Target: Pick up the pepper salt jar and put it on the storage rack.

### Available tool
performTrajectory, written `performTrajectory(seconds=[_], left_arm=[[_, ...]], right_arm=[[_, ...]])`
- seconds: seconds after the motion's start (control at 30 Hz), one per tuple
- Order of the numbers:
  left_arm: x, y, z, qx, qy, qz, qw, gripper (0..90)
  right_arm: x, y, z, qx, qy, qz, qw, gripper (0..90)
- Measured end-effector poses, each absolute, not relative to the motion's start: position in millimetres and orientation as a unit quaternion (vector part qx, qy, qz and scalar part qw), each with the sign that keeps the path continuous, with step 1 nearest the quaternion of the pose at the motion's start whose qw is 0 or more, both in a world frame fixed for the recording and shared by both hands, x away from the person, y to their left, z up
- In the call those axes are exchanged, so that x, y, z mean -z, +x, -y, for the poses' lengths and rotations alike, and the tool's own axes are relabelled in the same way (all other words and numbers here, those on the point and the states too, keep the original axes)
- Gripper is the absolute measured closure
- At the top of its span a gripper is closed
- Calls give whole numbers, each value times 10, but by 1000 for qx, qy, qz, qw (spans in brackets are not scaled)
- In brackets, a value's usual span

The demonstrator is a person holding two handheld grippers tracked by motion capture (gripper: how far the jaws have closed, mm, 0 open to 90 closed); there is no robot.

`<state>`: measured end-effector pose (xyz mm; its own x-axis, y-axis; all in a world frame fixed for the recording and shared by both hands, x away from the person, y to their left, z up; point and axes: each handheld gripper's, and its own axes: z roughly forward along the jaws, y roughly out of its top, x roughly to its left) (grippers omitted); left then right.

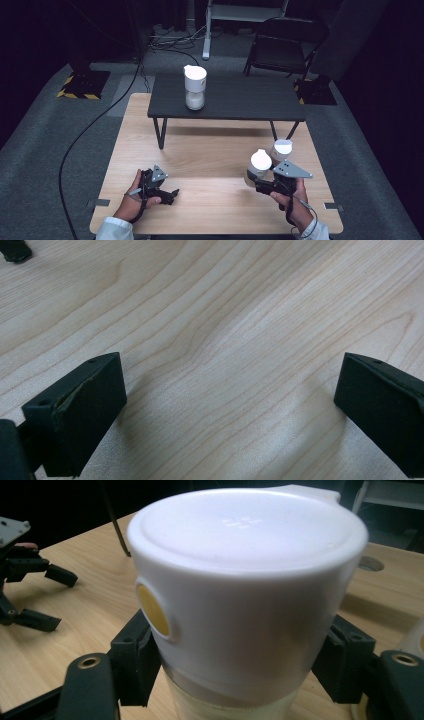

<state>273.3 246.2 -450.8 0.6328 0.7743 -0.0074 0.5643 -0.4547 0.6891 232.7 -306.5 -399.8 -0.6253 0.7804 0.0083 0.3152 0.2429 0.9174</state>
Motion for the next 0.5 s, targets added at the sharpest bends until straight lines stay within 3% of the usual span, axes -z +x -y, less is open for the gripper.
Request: performTrajectory(seconds=[0.5], left_arm=[[4507,2732,-2461,-156,838,-399,337,0]], right_arm=[[3773,2419,2921,-497,386,-735,254,299]])
